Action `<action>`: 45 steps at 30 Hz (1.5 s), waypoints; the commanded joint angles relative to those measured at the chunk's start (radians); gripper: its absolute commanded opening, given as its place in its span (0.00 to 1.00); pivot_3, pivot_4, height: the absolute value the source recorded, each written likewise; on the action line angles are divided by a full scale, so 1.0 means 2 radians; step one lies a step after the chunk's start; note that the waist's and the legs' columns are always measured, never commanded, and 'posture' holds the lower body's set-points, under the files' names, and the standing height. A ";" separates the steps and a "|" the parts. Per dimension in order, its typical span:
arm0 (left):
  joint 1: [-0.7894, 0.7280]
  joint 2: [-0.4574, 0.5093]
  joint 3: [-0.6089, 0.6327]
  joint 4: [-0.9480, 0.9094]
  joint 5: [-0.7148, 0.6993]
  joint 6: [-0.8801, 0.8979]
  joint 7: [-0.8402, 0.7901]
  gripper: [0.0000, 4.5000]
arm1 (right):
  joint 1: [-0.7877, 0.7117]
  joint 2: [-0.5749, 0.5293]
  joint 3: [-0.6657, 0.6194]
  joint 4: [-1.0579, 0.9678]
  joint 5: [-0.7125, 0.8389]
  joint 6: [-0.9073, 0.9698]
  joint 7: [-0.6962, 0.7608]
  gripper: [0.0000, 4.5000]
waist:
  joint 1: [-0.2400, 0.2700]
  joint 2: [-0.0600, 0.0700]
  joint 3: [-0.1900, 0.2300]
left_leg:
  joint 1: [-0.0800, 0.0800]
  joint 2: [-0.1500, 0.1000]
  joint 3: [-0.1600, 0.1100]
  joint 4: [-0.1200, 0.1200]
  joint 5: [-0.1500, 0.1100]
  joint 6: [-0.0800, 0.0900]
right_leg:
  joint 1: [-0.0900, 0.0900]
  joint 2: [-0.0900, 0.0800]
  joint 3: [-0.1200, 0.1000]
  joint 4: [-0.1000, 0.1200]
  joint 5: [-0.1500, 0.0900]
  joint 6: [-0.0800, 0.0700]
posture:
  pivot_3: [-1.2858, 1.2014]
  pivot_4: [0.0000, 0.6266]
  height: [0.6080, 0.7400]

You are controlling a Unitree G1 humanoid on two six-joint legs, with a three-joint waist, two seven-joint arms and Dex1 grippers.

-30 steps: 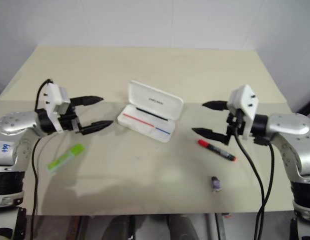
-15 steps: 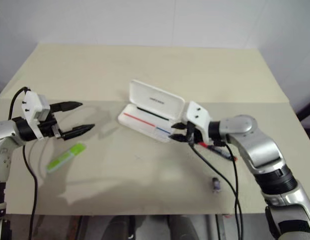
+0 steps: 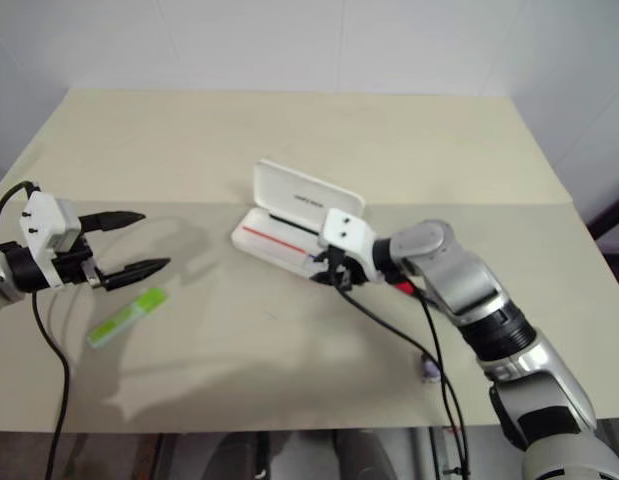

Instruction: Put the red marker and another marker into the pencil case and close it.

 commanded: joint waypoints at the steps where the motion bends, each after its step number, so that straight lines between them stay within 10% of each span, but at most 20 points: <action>1: 0.006 0.009 0.019 -0.027 -0.008 0.001 0.002 1.00 | -0.016 0.005 0.003 0.012 -0.017 -0.015 0.012 0.38 | 0.000 0.000 0.000 | 0.000 0.000 0.000 0.000 0.000 0.000 | 0.000 0.000 0.000 0.000 0.000 0.000 | 0.52 0.24 1.00; 14: 0.017 -0.005 0.032 -0.073 -0.018 0.016 0.032 1.00 | -0.035 0.034 0.035 0.097 -0.080 -0.055 0.036 0.38 | -0.008 0.000 0.000 | 0.000 0.000 0.000 0.000 0.000 0.000 | 0.000 0.000 0.000 0.001 0.000 0.000 | 0.52 0.24 1.00; 21: 0.011 -0.006 0.032 -0.070 -0.017 0.009 0.038 1.00 | -0.042 0.035 0.045 0.114 -0.110 -0.092 0.056 0.01 | -0.011 -0.001 -0.001 | 0.001 0.000 0.000 0.001 0.000 0.000 | 0.001 0.000 0.000 0.002 0.000 0.000 | 0.52 0.24 1.00; 45: 0.024 -0.023 0.011 -0.096 -0.033 0.023 0.029 1.00 | 0.096 -0.118 -0.001 -0.113 -0.081 -0.111 0.162 0.01 | -0.012 -0.001 -0.001 | 0.001 0.000 0.000 0.000 0.000 -0.001 | 0.000 0.000 0.000 0.002 -0.001 0.000 | 0.52 0.24 1.00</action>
